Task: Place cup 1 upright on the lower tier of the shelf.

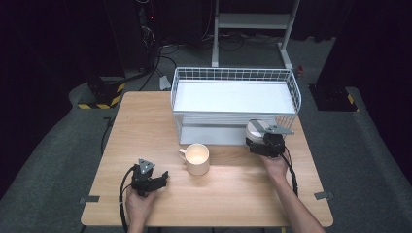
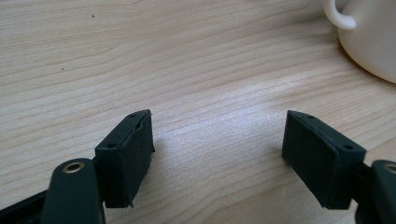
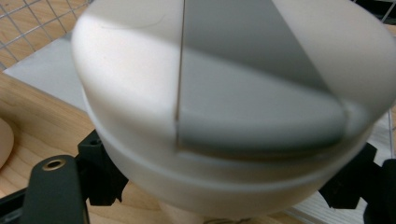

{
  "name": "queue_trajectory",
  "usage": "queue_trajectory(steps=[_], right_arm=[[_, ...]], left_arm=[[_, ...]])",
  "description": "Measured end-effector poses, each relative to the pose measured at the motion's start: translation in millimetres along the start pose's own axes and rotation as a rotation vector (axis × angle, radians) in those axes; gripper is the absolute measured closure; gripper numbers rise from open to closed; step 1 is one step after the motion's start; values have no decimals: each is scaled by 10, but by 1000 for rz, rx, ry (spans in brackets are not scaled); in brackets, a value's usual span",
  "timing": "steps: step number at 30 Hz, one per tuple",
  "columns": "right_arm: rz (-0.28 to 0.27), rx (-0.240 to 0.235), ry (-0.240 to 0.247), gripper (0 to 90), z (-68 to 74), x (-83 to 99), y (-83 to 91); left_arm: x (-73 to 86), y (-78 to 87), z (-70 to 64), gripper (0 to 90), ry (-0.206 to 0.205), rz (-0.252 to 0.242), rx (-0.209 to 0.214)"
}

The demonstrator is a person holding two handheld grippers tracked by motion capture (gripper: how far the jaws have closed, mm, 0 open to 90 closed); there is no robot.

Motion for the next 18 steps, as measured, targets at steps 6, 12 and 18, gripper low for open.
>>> queue_trajectory(steps=[6, 12, 18], right_arm=[[-3, 11, 11, 190, -2, -15, -24], [-1, 23, 49, 190, 25, -63, -89], [-7, 24, 38, 190, 20, -67, -115]], left_arm=[[0, 0, 0, 251, 0, 0, 0], [0, 0, 0, 251, 0, 0, 0], [0, 0, 0, 251, 0, 0, 0]])
Point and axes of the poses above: each handheld gripper's, and its own axes: y roughly backward along the jaws, x roughly out of its underside, z roughly to its left, the point moved 8 cm from there along -y, roughly forward along the jaws, and after that the axes turned 14 degrees about x, right-handed, at the moved point
